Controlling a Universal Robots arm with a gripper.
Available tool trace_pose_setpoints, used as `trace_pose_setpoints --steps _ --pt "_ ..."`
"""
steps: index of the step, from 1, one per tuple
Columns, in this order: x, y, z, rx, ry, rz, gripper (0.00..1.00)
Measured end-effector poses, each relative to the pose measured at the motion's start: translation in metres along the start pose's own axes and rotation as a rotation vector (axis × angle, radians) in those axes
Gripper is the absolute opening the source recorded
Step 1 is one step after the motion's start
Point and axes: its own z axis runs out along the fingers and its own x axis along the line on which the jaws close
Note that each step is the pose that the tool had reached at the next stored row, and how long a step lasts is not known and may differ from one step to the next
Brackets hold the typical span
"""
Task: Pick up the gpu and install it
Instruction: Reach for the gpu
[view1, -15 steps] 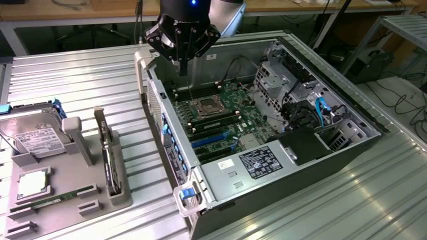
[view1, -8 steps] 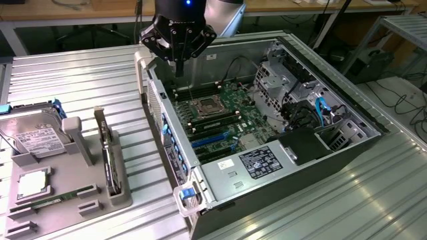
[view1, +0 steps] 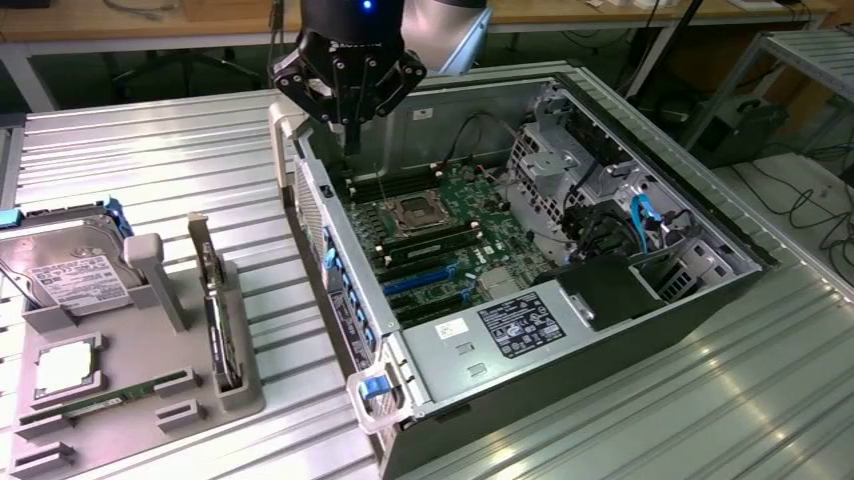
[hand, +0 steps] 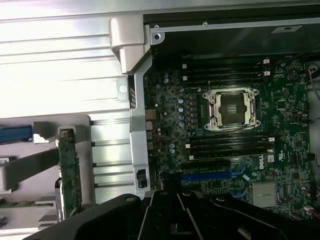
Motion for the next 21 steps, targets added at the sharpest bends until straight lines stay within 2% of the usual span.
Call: trace_pose_setpoints --steps 7,21 --pt "0.01 -0.0007 -0.0002 0.0 0.0 0.0 0.11" --pt "0.022 -0.0017 -0.0005 0.0 0.0 0.0 0.11"
